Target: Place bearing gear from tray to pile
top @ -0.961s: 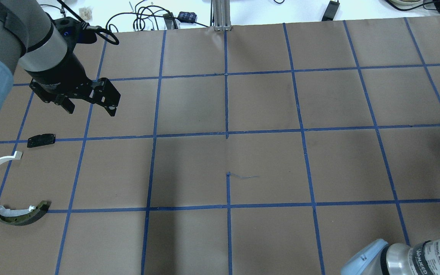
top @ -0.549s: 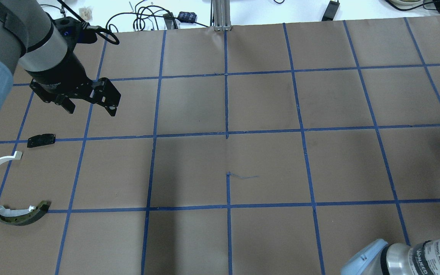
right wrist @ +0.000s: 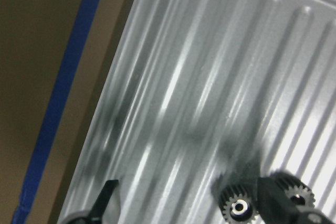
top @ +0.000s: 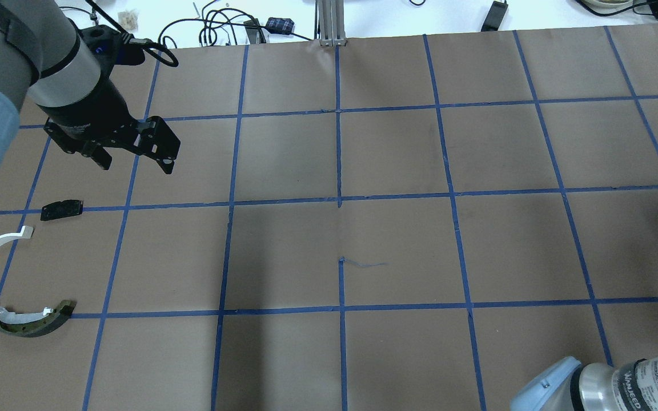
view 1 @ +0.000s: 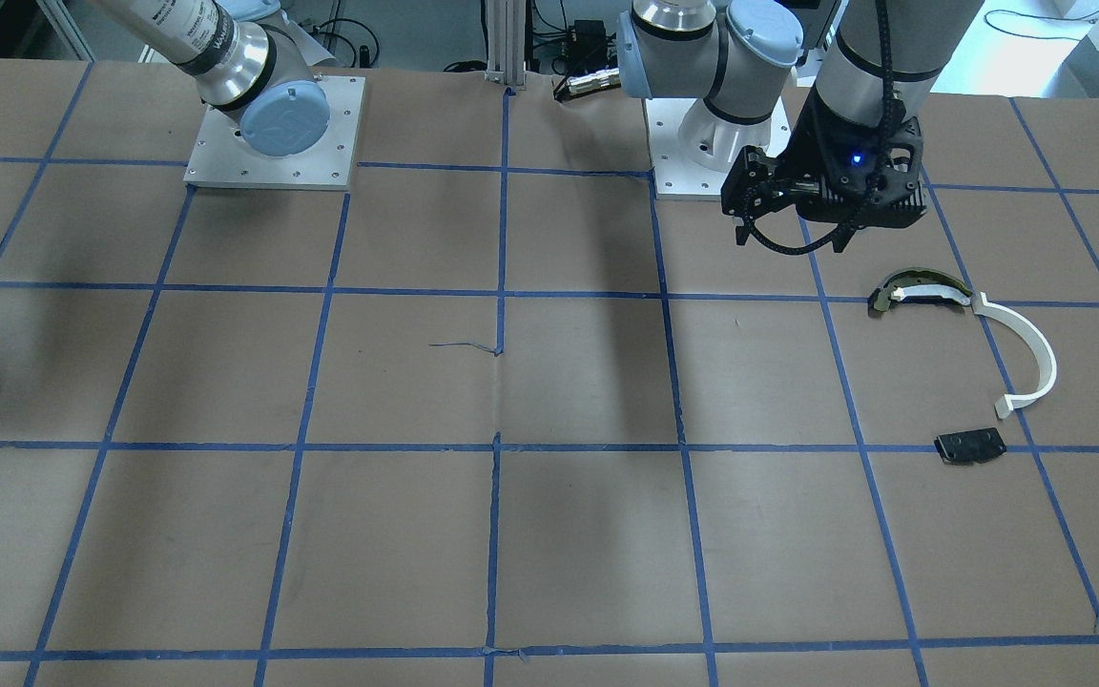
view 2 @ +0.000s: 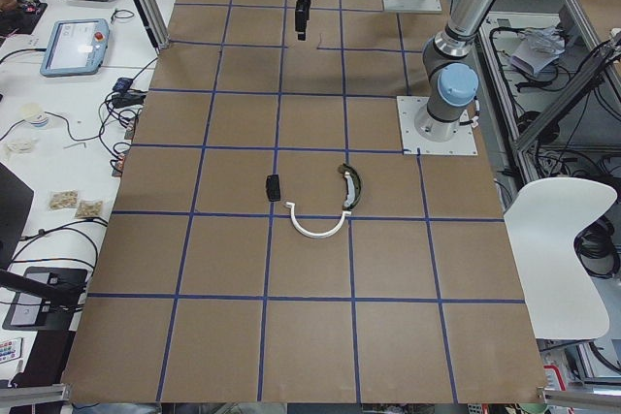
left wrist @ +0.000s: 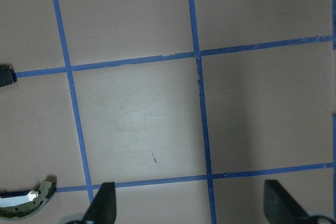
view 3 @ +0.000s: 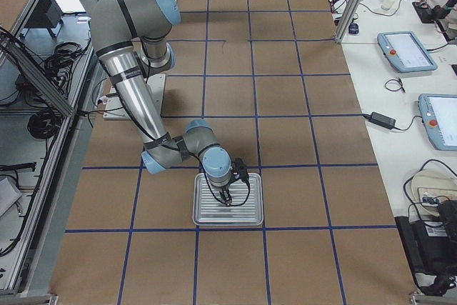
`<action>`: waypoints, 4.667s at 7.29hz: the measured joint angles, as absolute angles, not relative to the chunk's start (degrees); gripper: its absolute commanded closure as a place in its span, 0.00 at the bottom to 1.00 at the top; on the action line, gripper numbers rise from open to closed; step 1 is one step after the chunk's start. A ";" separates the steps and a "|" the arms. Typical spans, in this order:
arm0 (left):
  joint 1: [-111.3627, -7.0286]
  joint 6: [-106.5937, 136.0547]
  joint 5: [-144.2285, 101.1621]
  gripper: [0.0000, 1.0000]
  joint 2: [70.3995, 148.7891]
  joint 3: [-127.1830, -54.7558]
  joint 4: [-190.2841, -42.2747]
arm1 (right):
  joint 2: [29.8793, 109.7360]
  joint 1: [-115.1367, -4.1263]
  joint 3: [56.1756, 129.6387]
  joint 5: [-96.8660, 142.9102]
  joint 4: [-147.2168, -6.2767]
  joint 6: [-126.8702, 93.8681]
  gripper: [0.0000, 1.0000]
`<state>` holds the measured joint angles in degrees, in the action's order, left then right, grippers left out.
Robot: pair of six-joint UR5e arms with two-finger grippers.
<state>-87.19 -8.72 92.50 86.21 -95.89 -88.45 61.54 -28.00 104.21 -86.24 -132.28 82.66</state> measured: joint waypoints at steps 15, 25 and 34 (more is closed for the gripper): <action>-87.19 -8.83 92.65 0.00 86.08 -95.88 -88.50 | 96.05 -48.26 103.25 -87.36 -102.72 52.55 0.69; -87.18 -8.97 92.31 0.00 85.94 -96.01 -88.51 | 73.80 -113.66 93.60 -93.10 -119.52 -32.78 0.69; -87.63 -8.45 91.75 0.00 88.75 -96.53 -86.20 | 81.63 -96.57 85.36 -94.59 -102.09 -0.44 0.08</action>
